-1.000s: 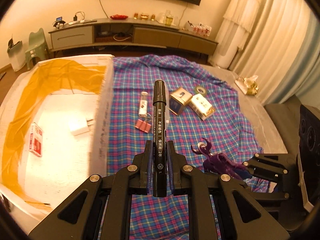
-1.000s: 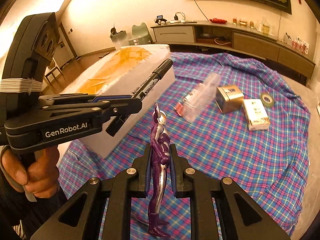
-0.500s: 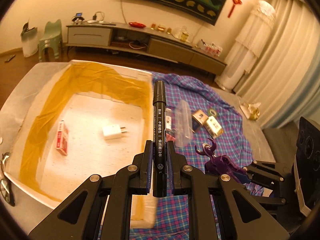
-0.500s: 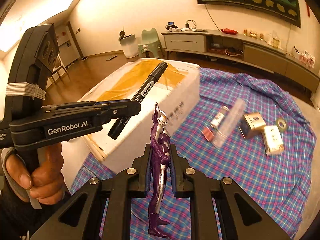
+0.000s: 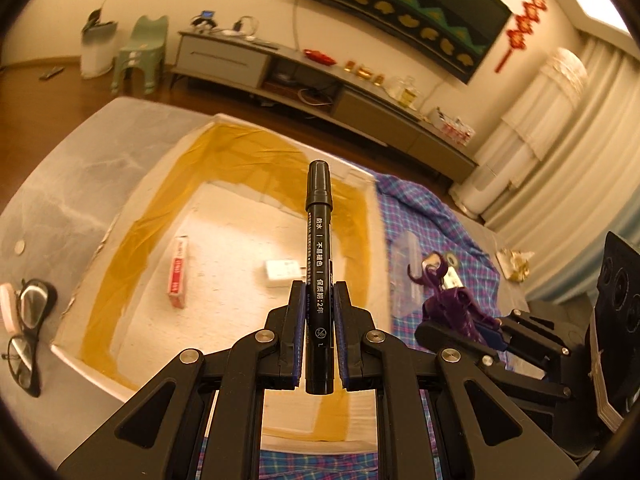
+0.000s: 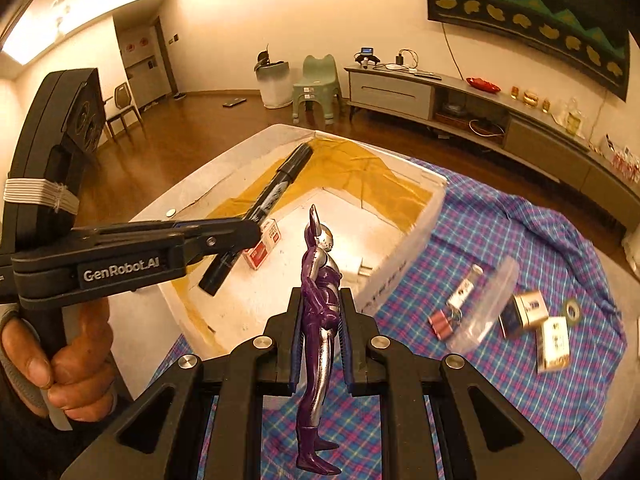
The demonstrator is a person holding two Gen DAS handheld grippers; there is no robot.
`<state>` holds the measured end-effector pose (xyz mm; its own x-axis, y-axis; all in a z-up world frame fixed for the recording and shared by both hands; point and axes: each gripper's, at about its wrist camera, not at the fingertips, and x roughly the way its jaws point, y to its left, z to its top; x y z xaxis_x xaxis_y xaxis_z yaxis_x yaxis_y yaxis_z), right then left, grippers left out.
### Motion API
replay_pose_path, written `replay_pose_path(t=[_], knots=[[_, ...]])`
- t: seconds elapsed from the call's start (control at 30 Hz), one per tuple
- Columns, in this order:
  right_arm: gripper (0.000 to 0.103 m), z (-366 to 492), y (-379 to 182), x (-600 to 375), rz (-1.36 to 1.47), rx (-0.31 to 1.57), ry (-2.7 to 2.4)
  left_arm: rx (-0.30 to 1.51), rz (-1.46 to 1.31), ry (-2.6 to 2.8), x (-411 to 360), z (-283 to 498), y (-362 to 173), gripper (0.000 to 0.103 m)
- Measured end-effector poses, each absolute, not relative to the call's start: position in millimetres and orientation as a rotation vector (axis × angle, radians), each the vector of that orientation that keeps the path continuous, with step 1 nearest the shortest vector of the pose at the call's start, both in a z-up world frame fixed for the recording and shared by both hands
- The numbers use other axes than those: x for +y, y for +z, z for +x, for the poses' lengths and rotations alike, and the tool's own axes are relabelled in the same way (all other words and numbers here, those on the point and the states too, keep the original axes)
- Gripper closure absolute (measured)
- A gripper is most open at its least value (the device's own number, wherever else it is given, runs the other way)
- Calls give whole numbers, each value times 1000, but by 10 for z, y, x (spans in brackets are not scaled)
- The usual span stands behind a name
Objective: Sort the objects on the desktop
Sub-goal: 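Carry the marker with the left tool while the right tool carries the figure over the box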
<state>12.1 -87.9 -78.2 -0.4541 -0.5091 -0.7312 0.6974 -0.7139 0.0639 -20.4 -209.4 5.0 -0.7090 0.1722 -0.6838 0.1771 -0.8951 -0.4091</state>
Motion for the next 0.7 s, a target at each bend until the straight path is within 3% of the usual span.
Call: replay_pose_path(t=[0.33, 0.7], knots=[[86, -192, -853, -1234, 1031, 383, -2134, 809, 1237, -2707, -2333, -312, -136, 90], [86, -584, -916, -1598, 1077, 502, -2082, 545, 1279, -2655, -2222, -418, -290, 89]])
